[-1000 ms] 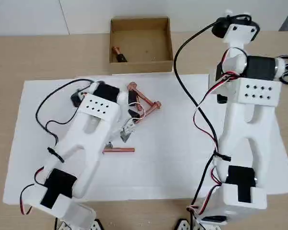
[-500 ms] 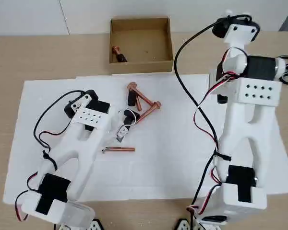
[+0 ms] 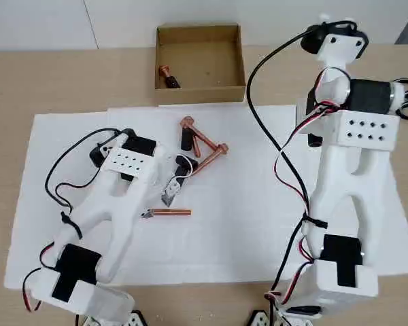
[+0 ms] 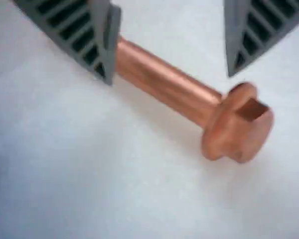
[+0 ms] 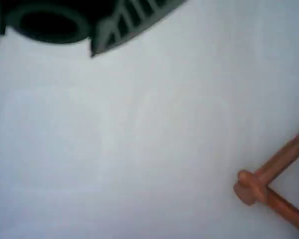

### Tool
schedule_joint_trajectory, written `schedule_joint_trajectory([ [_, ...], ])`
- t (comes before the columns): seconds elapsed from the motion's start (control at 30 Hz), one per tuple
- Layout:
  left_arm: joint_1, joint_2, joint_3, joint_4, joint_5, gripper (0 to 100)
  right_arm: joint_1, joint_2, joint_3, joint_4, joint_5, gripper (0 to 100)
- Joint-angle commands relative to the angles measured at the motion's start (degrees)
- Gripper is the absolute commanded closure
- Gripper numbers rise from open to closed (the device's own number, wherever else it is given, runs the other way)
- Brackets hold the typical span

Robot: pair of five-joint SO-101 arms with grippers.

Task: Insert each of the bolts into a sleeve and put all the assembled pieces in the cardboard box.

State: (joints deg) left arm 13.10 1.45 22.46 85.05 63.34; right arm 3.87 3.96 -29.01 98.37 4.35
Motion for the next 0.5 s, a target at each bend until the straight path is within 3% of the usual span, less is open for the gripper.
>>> schedule_joint_trajectory([
  [0.0,-0.35,-0.44,-1.98,0.79,-0.35,86,-0.40,-1.63,-0.26,0.22,-0.70,99.5],
  [0.17,-0.35,-0.35,0.48,0.09,-0.35,86,-0.40,-1.63,-0.26,0.22,-0.70,99.5],
  [0.47,-0.35,-0.35,8.22,-8.79,-0.26,86,-0.40,-1.63,-0.26,0.22,-0.70,99.5],
])
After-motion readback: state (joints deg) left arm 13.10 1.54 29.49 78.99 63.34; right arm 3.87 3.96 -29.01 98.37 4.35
